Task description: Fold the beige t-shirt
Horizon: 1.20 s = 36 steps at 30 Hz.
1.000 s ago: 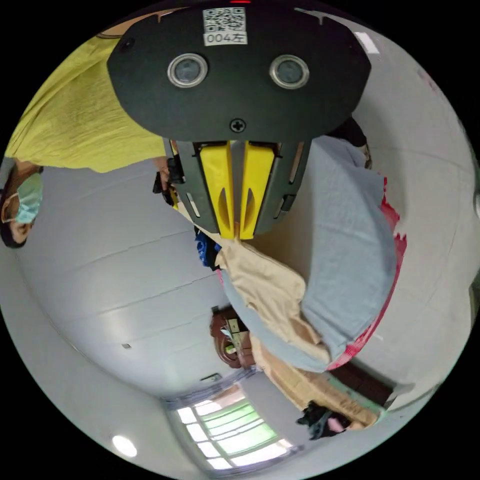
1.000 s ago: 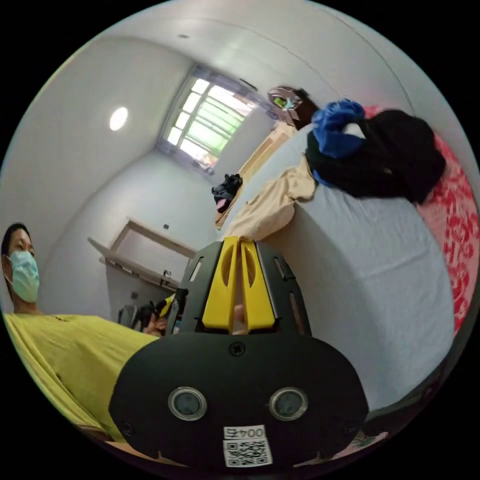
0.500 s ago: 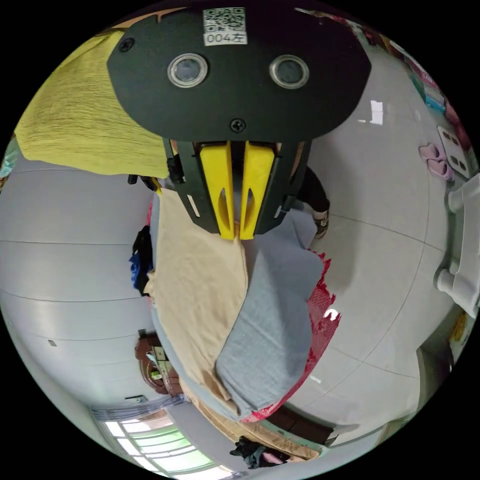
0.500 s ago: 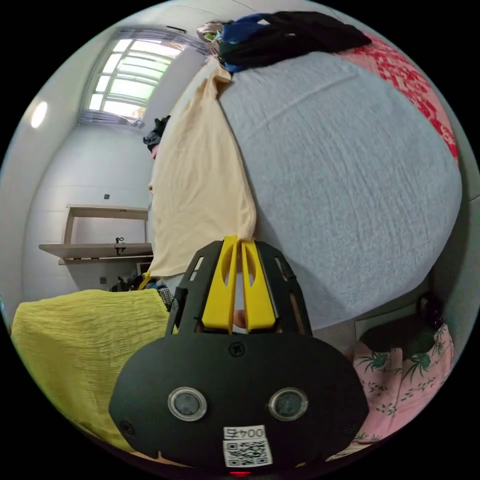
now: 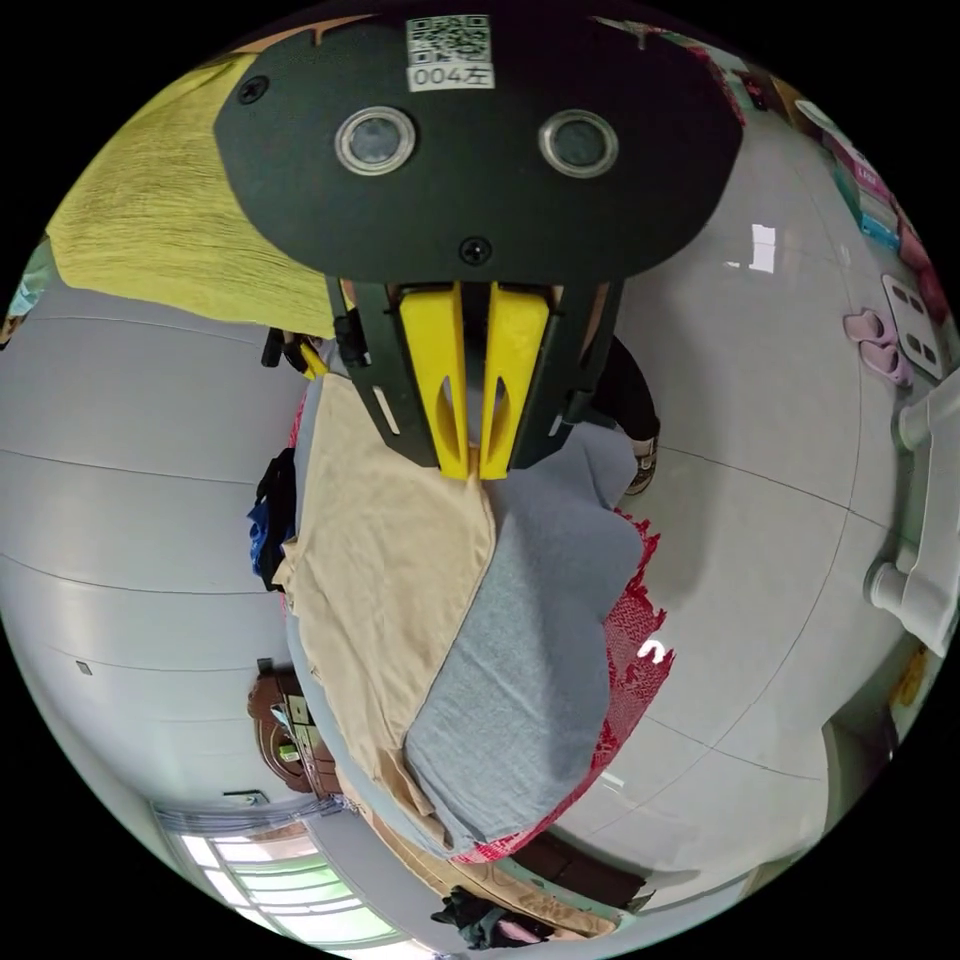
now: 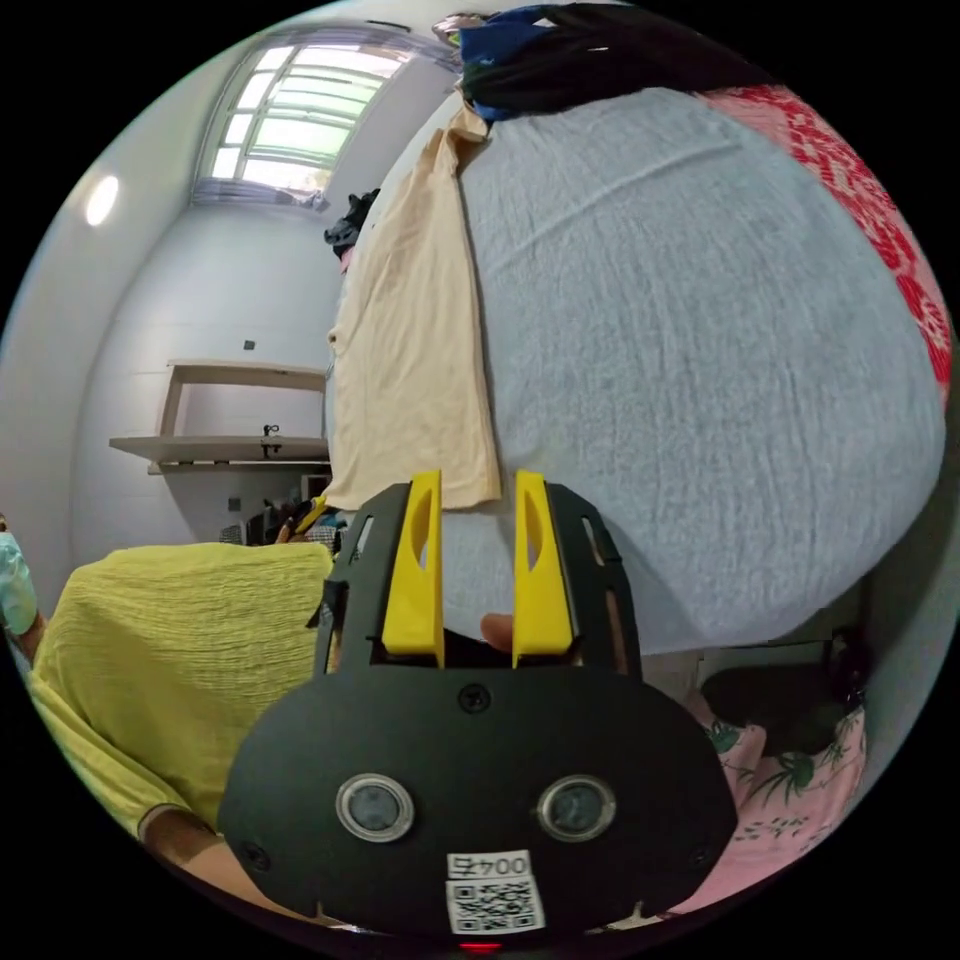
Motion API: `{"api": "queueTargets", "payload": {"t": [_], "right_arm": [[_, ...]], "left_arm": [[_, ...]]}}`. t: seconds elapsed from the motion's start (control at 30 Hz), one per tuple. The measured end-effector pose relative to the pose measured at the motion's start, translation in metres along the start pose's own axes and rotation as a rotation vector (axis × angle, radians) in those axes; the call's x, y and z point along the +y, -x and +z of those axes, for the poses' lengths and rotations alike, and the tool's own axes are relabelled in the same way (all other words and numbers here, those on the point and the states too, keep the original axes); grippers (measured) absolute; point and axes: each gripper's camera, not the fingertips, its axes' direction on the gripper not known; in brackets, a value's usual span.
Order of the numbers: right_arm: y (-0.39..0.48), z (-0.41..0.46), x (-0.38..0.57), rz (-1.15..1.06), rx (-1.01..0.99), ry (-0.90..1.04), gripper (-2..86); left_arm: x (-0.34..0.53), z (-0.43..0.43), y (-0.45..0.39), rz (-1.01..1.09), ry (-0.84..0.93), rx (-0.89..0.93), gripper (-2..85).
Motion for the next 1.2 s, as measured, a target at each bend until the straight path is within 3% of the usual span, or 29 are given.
{"api": "queueTargets", "payload": {"t": [0.33, 0.43, 0.57, 0.7, 0.87, 1.03, 1.2], "right_arm": [[0.008, 0.045, -0.021, 0.012, -0.138, 0.049, 2.8], [0.029, 0.04, -0.018, -0.032, -0.183, -0.027, 0.6], [0.085, -0.013, 0.005, -0.141, -0.322, -0.214, -0.2], [0.161, -0.059, 0.034, -0.326, -0.357, -0.189, -0.5], [0.237, -0.099, 0.03, -0.46, -0.412, -0.191, -0.6], [0.277, -0.095, -0.068, -0.39, -0.39, -0.293, -0.6], [0.296, -0.055, -0.259, -0.156, -0.246, -0.296, -0.5]], "left_arm": [[-0.01, 0.0, -0.018, -0.022, -0.02, 0.059, 2.0], [-0.008, -0.007, -0.024, -0.014, -0.052, 0.111, 2.0], [0.0, -0.053, -0.057, 0.118, -0.209, 0.306, 2.1], [0.021, -0.134, -0.111, 0.269, -0.308, 0.376, 2.1], [0.017, -0.193, -0.151, 0.264, -0.373, 0.457, 2.2], [-0.072, -0.186, -0.204, 0.289, -0.302, 0.467, 2.1], [-0.272, -0.124, -0.253, 0.276, -0.176, 0.439, 2.0]]}}
